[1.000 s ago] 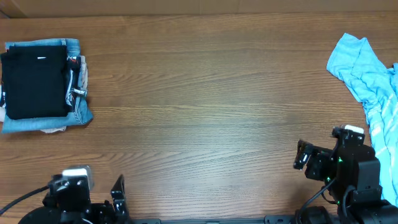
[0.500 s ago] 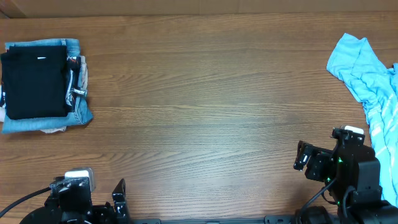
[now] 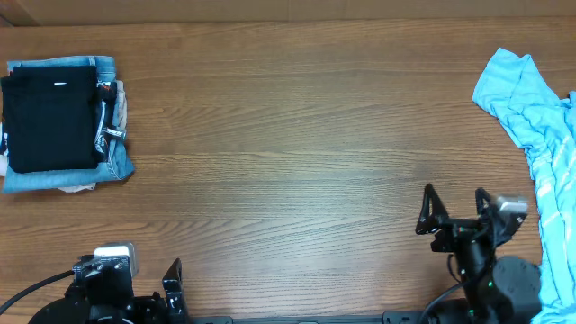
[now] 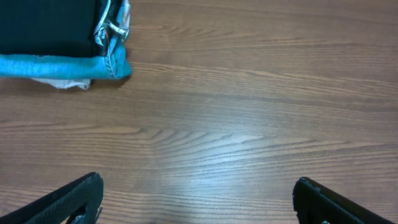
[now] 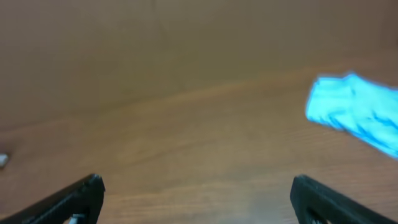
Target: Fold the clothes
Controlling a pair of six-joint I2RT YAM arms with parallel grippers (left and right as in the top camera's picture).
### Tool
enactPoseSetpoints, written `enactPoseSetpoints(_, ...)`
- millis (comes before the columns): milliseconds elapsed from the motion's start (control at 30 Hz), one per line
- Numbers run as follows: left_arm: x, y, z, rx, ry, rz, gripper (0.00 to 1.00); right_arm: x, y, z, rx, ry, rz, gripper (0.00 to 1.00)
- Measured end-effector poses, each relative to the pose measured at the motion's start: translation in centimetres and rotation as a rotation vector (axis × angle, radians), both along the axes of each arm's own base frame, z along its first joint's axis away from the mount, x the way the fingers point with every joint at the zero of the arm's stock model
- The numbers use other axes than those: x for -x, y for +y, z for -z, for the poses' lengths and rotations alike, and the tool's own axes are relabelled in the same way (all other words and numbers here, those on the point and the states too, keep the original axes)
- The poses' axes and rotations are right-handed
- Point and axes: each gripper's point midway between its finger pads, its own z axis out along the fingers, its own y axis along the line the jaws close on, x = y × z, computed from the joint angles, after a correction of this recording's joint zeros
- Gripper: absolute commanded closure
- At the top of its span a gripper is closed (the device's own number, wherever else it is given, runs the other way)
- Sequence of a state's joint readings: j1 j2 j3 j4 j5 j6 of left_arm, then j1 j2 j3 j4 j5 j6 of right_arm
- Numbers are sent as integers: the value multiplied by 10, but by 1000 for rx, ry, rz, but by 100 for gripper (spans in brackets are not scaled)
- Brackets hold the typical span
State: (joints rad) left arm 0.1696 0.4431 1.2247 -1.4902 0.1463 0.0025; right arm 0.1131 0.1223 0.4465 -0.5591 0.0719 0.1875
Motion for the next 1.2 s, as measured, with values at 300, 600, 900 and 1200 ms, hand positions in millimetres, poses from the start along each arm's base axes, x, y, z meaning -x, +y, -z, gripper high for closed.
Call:
enactPoseSetpoints(300, 0, 0, 0, 0, 1, 0, 0, -20, 0, 13, 25, -209, -3, 0)
enactPoseSetpoints(600, 0, 0, 0, 0, 1, 0, 0, -33, 2, 67, 34, -150, -19, 0)
enactPoseSetpoints(900, 0, 0, 0, 0, 1, 0, 0, -33, 4, 66, 33, -153, -26, 0)
enactPoseSetpoints(1200, 0, 0, 0, 0, 1, 0, 0, -33, 4, 66, 33, -153, -26, 0)
